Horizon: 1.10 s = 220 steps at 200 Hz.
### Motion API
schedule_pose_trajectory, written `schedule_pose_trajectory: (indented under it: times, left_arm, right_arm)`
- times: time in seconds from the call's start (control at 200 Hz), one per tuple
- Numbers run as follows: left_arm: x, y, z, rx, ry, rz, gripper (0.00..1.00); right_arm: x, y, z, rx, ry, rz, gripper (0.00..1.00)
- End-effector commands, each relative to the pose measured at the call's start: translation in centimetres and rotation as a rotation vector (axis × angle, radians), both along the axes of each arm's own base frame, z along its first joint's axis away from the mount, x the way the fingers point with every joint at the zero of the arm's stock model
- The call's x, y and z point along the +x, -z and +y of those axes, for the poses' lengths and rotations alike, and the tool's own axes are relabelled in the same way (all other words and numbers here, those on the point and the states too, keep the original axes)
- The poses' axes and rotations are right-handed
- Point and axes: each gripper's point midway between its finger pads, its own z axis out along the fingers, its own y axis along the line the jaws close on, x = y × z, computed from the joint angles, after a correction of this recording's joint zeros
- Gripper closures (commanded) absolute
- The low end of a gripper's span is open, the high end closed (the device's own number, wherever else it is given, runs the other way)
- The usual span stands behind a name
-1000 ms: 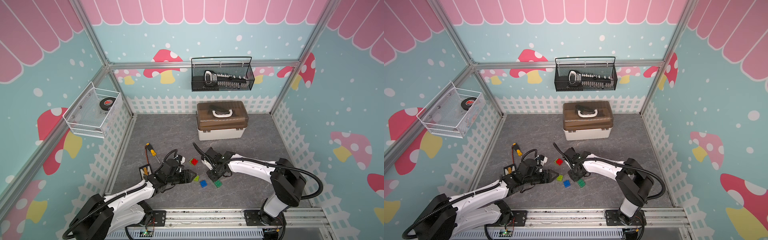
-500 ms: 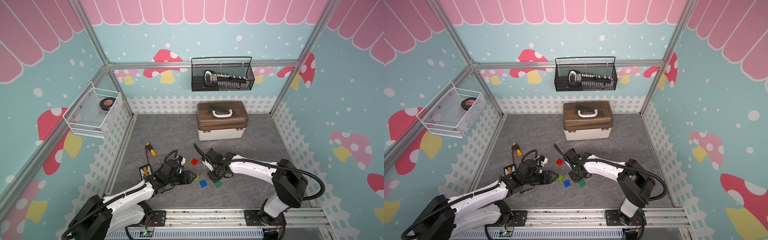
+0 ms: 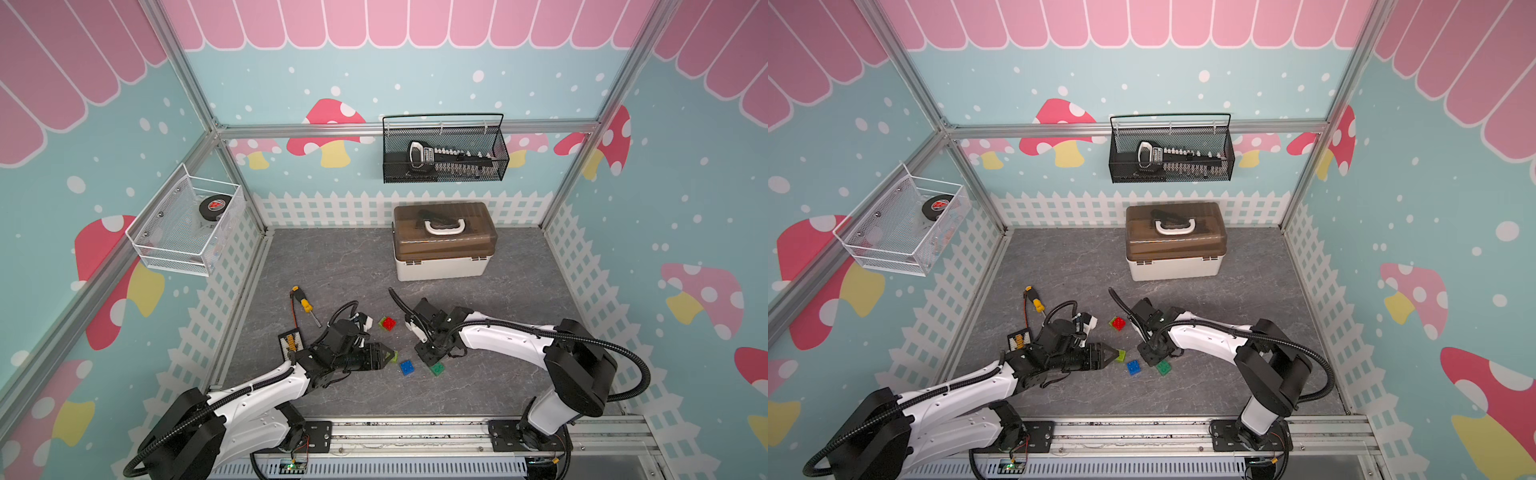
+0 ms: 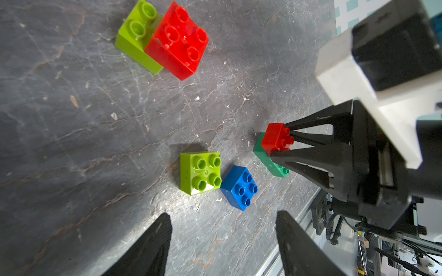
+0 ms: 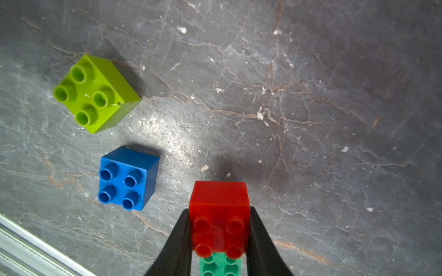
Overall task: Assemble the letter y with lego
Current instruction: Assemble the lego brick with the lego brick, then move the lego brick at the center of the board.
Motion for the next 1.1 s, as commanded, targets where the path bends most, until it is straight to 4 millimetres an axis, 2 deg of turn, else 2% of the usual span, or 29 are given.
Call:
schedule_pose_trajectory:
  times: [0.0, 0.28, 0.395, 0.525, 0.805, 0.961, 1.096]
  left_arm:
    - [-0.2, 0.6, 0.2, 0.023, 0.0, 0.005, 0.29]
    - [-0.1, 0.6, 0.4, 0.028, -0.009, -0.001, 0.29]
    - [0.0, 0.6, 0.3, 0.029, -0.011, -0.001, 0.29]
    - [0.0, 0.6, 0.5, 0.032, -0.017, -0.004, 0.29]
    - [0.1, 0.5, 0.6, 0.035, -0.026, -0.012, 0.29]
    - [0.2, 0.3, 0.5, 0.033, -0.028, -0.013, 0.29]
    - [0.3, 0.2, 0.4, 0.032, -0.026, -0.015, 0.29]
  right_arm:
    - [-1.6, 2.4, -1.2, -0.066, -0.015, 0.071, 0.87]
    - [-2.0, 3.5, -2.0, -0.104, -0.02, 0.09, 0.89]
    - [-1.8, 3.3, -2.0, -0.098, -0.014, 0.074, 0.9]
    - [-0.6, 1.9, -0.9, -0.069, -0.02, 0.026, 0.9]
    - [2.8, 0.2, 1.5, -0.055, -0.041, -0.074, 0.9]
    - [4.7, 0.1, 2.4, -0.059, -0.036, -0.099, 0.9]
    - [5.5, -0.1, 2.8, -0.049, -0.026, -0.117, 0.9]
